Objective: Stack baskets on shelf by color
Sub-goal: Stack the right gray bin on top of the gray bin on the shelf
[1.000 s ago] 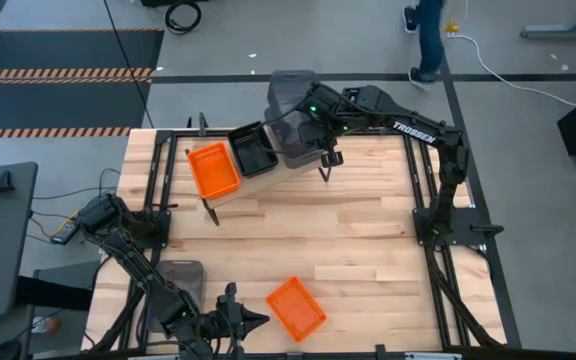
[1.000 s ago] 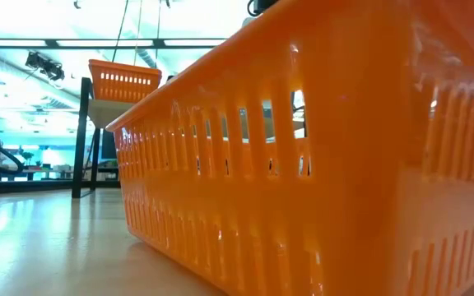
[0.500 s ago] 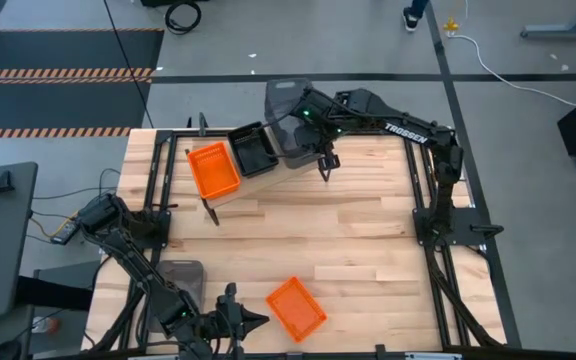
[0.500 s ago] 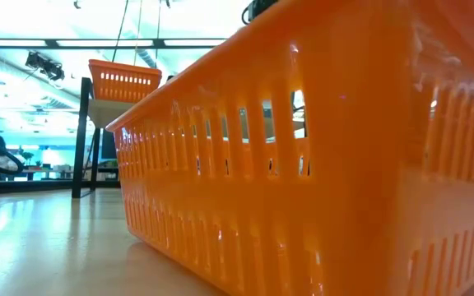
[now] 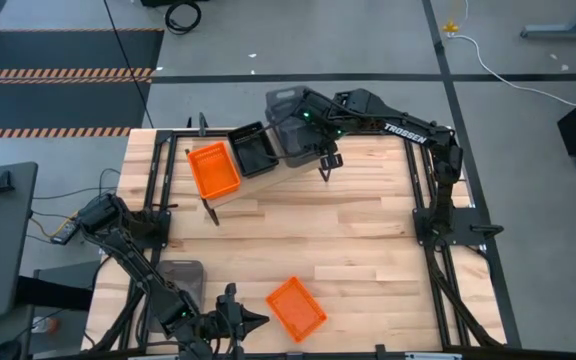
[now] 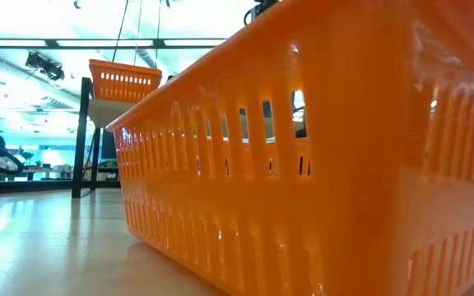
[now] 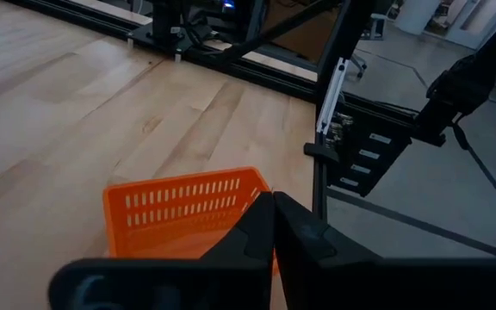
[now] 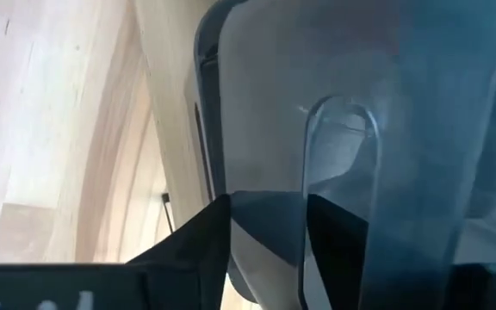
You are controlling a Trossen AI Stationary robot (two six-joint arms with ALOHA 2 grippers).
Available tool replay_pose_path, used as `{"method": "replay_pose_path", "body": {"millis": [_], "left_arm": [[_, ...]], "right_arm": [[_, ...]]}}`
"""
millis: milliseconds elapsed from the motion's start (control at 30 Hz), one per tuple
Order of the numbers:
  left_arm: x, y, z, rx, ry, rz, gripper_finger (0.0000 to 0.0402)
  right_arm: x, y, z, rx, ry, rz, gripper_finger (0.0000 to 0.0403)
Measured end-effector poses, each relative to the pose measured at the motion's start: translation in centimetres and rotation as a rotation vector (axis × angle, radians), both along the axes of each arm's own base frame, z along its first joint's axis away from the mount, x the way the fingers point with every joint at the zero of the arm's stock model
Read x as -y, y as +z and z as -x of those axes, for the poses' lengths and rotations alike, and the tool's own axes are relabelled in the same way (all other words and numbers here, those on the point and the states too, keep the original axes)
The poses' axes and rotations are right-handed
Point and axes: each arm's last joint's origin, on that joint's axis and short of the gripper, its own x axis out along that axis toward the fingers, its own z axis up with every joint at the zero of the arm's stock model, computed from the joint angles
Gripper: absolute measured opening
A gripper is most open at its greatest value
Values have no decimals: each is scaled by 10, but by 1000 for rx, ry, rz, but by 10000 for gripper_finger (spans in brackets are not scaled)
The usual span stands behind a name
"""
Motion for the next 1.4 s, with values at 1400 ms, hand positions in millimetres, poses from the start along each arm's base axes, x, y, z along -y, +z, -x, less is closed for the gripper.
{"method": "replay_pose_path", "body": {"millis": [1400], "left_arm": [[-1,-3,0,-21,0,-31,14]], "right_arm": [[-130,0,-11,-99,154,211,158]]}}
